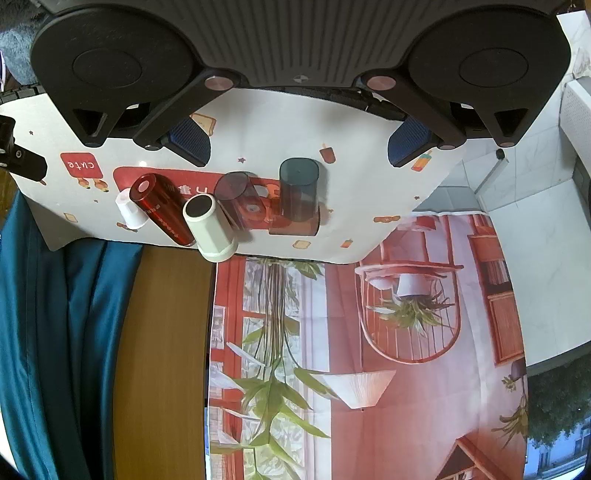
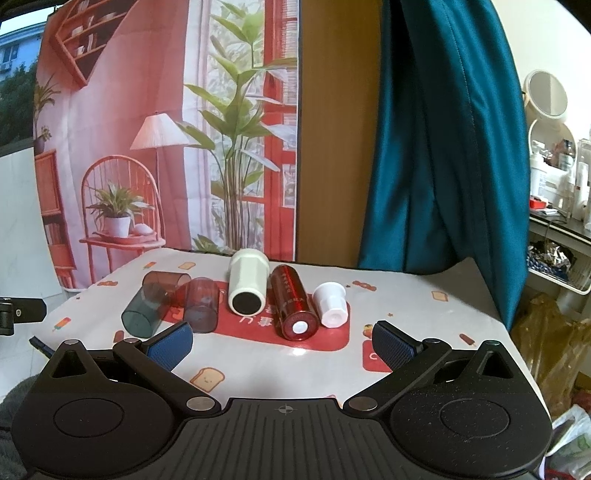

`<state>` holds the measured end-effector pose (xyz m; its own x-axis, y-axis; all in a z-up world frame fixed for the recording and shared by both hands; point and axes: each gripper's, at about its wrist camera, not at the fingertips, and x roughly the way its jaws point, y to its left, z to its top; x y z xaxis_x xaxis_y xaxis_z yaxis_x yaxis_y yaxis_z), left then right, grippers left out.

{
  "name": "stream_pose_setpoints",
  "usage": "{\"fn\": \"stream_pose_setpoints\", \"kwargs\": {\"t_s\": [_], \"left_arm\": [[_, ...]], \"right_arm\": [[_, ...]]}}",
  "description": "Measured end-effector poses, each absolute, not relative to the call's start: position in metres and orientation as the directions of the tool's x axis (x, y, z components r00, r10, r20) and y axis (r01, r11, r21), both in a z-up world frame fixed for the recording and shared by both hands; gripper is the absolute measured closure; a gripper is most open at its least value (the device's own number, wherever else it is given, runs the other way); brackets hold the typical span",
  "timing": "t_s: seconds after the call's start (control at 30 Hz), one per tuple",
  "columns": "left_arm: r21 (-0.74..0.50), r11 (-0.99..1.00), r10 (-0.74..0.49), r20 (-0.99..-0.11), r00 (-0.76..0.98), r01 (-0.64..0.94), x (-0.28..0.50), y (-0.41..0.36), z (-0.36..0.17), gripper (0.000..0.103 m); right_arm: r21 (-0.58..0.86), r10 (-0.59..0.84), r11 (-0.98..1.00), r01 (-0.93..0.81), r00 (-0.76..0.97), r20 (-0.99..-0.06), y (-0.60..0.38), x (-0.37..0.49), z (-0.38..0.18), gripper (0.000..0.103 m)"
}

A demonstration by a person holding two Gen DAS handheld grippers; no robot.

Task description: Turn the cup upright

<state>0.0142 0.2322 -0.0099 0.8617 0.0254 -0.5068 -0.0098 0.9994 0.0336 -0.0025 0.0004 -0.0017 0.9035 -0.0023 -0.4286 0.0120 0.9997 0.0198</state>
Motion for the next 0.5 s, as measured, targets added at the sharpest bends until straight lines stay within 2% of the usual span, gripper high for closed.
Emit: {"fn": "stream_pose_setpoints", "kwargs": {"t_s": [0.5], "left_arm": [[0.033, 0.999, 0.025, -0.514, 0.857, -0.010, 0.0154, 0.2318, -0.0110, 0.000]], "right_arm": [[0.018, -0.001, 1.000, 0.009, 0.904, -0.428, 0.0001, -0.0026, -0.0011, 0.000]]}}
